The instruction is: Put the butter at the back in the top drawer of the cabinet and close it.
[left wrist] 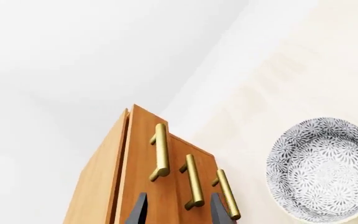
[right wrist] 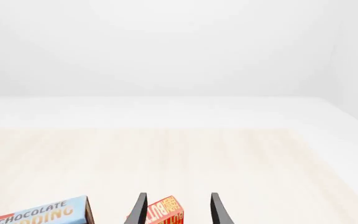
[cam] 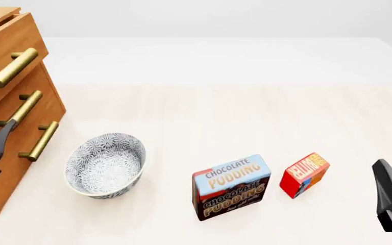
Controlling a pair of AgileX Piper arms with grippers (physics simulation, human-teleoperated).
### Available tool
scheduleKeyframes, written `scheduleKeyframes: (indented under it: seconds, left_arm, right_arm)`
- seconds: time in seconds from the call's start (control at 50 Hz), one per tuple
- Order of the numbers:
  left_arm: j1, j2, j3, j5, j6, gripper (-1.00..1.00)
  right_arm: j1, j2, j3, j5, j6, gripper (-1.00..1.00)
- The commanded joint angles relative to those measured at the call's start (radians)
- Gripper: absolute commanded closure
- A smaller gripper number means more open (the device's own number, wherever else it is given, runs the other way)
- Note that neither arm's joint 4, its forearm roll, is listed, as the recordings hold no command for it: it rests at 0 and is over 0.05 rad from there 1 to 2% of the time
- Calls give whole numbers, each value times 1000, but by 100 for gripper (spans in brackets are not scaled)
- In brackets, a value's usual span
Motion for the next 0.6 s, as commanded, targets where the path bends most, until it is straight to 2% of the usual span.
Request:
scheduleKeyframes:
  seconds: [0.02, 0.22, 0.34, 0.42, 0.6]
  left_arm:
    - [4, 16, 5, -28, 39, -100]
    - [4, 50, 25, -77, 76, -100]
    - [23, 76, 69, -136, 123, -100]
    - [27, 76, 57, -126, 131, -100]
    - [37, 102, 70, -178, 187, -100]
  right_arm:
    - [0, 0, 0, 0, 0, -100]
    - [0, 0, 0, 0, 0, -100]
    - [0, 0, 0, 0, 0, -100]
    - [0, 0, 0, 0, 0, -100]
    - [0, 0, 0, 0, 0, -100]
